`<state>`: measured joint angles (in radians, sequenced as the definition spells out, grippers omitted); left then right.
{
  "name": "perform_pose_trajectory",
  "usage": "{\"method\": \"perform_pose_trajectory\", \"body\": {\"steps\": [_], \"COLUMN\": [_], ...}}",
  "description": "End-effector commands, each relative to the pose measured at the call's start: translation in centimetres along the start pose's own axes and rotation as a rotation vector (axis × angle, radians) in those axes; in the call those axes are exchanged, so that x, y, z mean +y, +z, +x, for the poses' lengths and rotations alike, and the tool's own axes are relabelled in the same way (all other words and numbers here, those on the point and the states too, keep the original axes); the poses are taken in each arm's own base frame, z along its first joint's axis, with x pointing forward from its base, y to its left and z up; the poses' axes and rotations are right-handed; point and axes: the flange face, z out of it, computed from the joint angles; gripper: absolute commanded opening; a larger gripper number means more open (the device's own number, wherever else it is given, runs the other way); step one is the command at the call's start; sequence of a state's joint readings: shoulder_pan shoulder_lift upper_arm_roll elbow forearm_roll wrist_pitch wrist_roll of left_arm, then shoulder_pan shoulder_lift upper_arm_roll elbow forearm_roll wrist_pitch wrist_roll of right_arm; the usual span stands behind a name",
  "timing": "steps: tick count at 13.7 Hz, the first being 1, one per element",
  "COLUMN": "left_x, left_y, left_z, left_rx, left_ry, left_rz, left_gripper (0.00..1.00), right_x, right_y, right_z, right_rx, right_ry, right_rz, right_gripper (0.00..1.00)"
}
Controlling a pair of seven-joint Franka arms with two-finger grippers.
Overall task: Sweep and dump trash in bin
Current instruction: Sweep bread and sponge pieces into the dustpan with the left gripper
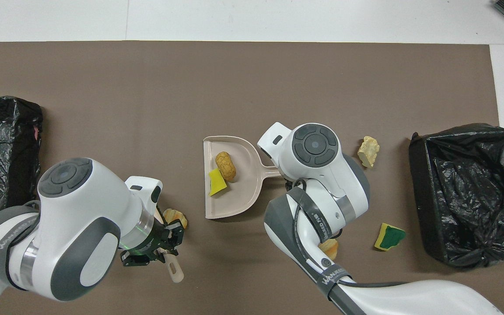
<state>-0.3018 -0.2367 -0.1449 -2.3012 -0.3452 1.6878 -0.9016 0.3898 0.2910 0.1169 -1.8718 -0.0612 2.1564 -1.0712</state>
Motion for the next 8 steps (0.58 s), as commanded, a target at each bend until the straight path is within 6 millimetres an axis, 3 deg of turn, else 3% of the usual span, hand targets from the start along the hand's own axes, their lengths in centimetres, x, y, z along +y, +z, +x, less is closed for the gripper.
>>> {"method": "perform_pose_trajectory", "body": {"steps": [1,5,8], "left_x": [-2.5,0.8,3.2], "left_y": [2.2,6.8,6.1], "left_z": [-1.4,-3.2,-2.6], "left_rx": [0.052,0.123,0.186], "left_ry": [-0.079,0.027,0.157], "left_rz": [-0.019,-0.037,-0.112], "left_gripper": [0.0,0.0,0.0], "right_x": [0.1,0.1,0.2], "right_y": [0.0,0.0,-0.2], "right_z": [0.2,0.2,0.3], "right_rx": [0.007,0.008,0.013], "right_ry": [0.031,0.04,0.045], "right_rz": [-0.007,-0.006,-0.009], "right_gripper": [0.0,0.0,0.0]}}
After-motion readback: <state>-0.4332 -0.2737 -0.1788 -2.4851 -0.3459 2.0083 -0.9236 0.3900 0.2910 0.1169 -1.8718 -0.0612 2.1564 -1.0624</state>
